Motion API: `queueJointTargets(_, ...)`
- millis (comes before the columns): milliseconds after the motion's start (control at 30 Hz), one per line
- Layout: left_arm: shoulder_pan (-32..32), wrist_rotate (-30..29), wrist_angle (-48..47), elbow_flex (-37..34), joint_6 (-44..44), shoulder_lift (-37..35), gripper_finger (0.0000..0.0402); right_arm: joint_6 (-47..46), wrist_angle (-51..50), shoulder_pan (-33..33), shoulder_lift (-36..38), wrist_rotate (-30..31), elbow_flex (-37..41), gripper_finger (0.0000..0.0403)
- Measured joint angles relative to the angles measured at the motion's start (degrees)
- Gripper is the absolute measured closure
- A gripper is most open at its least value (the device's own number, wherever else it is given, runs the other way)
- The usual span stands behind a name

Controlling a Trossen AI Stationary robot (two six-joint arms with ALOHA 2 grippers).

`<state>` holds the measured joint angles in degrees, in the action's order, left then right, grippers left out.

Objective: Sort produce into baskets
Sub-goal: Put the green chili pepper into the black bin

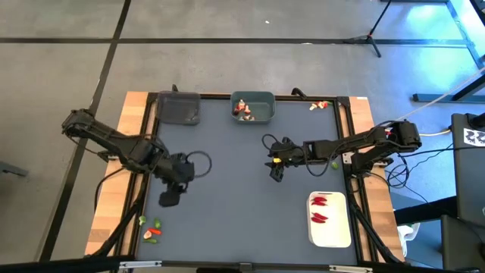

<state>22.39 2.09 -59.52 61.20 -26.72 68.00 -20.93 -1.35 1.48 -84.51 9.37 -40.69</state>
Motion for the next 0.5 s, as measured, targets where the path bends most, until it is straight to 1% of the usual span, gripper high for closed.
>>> queueJointTargets(167, 3.6, 0.1, 1.8, -3.0, 4.1, 0.1, 0.0247, -0.1, 0.0, 0.0, 0.0, 0.0, 0.0, 0.0212)
queueJointTargets(367, 8.0, 0.1, 4.3, -5.4, 2.6, 0.4, 0.0247, -0.5, 0.0, 0.0, 0.0, -1.3, 0.0, 0.0212)
queueJointTargets(500, 12.1, 1.6, 5.0, -7.2, 1.3, 0.5, 0.0247, -0.4, -0.2, 0.0, 0.0, -1.3, 0.0, 0.0212)
